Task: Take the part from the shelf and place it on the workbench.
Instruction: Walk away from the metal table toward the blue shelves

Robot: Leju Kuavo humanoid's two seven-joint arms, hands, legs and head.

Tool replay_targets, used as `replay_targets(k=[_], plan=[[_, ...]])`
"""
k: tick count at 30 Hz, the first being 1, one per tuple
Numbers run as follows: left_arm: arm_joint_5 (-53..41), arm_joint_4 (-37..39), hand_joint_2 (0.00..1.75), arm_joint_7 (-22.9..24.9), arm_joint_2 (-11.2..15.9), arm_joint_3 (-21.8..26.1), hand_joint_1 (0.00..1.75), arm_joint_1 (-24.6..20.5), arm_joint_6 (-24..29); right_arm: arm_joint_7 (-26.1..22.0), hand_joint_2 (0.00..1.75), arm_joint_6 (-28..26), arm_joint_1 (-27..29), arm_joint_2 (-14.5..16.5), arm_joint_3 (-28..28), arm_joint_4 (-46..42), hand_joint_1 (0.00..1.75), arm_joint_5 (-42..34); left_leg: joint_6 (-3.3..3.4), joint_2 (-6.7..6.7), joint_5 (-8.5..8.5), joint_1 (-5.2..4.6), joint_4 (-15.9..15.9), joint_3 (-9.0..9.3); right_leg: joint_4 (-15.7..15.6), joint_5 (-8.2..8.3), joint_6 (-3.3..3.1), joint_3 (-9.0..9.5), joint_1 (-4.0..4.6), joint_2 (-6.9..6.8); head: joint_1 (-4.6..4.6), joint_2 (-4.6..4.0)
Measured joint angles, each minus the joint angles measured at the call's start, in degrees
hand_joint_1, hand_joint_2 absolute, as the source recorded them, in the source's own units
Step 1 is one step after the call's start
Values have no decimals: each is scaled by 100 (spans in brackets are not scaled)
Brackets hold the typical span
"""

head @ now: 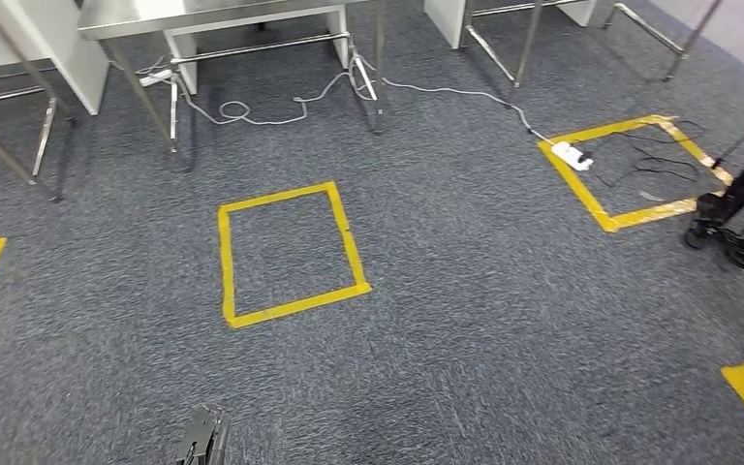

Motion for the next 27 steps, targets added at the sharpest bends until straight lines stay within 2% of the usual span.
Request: replay_targets(k=[1,2,4,5,6,7,8,9,10,12,14,15,16,17,18,19,20,21,22,23,24,25,27], plan=[[0,0,0,3,-1,1,0,2,1,1,175,5,3,0,-3,0,0,9,90,-34,171,-43,-222,91,0,13,-19,-1,42,83,1,0],[0,0,0,5,-1,2,0,2,2,2,175,9,3,1,-7,0,0,18,213,-131,398,-96,-616,270,-1,27,-39,-1,79,172,1,0],[0,2,0,13,28,3,0,3,4,7,175,19,-6,33,-12,2,0,31,454,-409,696,-173,-1273,568,-4,61,-59,-18,117,317,47,0],[0,3,0,23,42,4,0,3,2,12,175,22,-13,53,-14,4,0,35,535,-503,757,-210,-1449,644,-5,79,-52,-36,105,383,55,0],[0,4,0,39,50,5,0,3,-13,17,175,27,-12,60,-15,6,0,38,575,-515,760,-234,-1491,658,-13,100,-29,-59,81,444,61,0],[-1,6,0,63,37,5,0,1,-35,25,175,28,-11,55,-18,7,0,39,589,-457,794,-257,-1554,677,-36,124,6,-77,85,511,47,0],[-4,5,0,99,30,5,0,-5,-66,31,175,30,-2,48,-19,11,0,39,571,-383,836,-247,-1647,717,-39,141,29,-102,93,529,28,0],[-13,5,0,144,17,5,0,-8,-99,37,175,30,6,32,-21,14,0,39,546,-302,892,-228,-1760,762,20,108,45,-156,114,398,27,0],[-25,5,0,192,11,6,0,-9,-124,43,175,30,4,31,-22,18,0,40,513,-220,948,-204,-1865,802,156,31,51,-245,140,219,39,0],[-51,7,0,283,4,6,0,5,-155,46,175,31,-22,11,-25,20,0,40,450,-28,1008,-188,-1966,822,806,-300,61,-578,107,-179,57,0],[-62,10,0,336,2,6,0,22,-170,46,175,31,-38,-10,-27,20,0,39,409,155,1014,-184,-1964,789,1462,-573,127,-875,36,-271,63,0],[-63,13,0,355,0,6,0,26,-181,47,175,31,-30,-18,-29,20,0,39,381,243,1016,-173,-1962,777,1530,-593,197,-879,-13,-298,62,0],[-65,14,0,370,-1,6,0,26,-193,48,175,33,-21,-25,-31,21,0,39,345,327,1017,-155,-1957,769,1367,-531,283,-759,-62,-333,64,0],[-67,15,0,386,-2,6,0,25,-204,48,175,38,-15,-31,-34,21,0,39,299,416,1011,-132,-1942,764,982,-406,383,-511,-116,-412,65,0],[-69,15,0,399,-2,6,0,22,-214,49,175,46,-18,-36,-39,21,0,39,244,501,996,-119,-1912,762,522,-279,458,-232,-157,-548,65,0],[-73,15,0,410,3,6,0,19,-218,49,175,58,-30,-32,-43,20,0,39,185,574,970,-118,-1879,757,164,-175,490,-8,-167,-679,70,0],[-83,15,0,423,7,6,0,16,-222,49,175,70,-41,-30,-51,19,0,39,124,638,943,-124,-1846,762,-56,-111,464,125,-168,-761,66,0],[-93,15,0,435,10,5,0,11,-227,49,175,81,-45,-27,-60,17,0,37,75,697,921,-130,-1822,774,-108,-92,398,149,-152,-783,65,0],[-104,15,0,445,10,4,0,7,-235,49,175,89,-41,-26,-73,16,0,35,35,751,910,-128,-1817,791,-94,-78,328,123,-130,-727,61,0],[-115,15,0,452,6,3,0,1,-244,49,175,92,-33,-30,-88,15,0,32,-7,765,896,-105,-1808,804,-91,-67,251,110,-145,-643,53,0],[-121,15,0,456,3,2,0,-6,-255,49,175,95,-24,-32,-102,15,0,29,-45,678,841,-76,-1760,796,-91,-54,198,104,-154,-577,47,0],[-126,15,0,457,3,1,0,-8,-267,52,175,96,-19,-31,-113,15,0,25,-78,516,716,-52,-1621,747,-93,-34,146,98,-164,-512,39,0],[-135,16,0,461,10,2,0,3,-290,59,175,98,-23,-25,-123,15,0,13,-107,130,297,-26,-983,494,-93,6,69,90,-155,-372,25,0]])
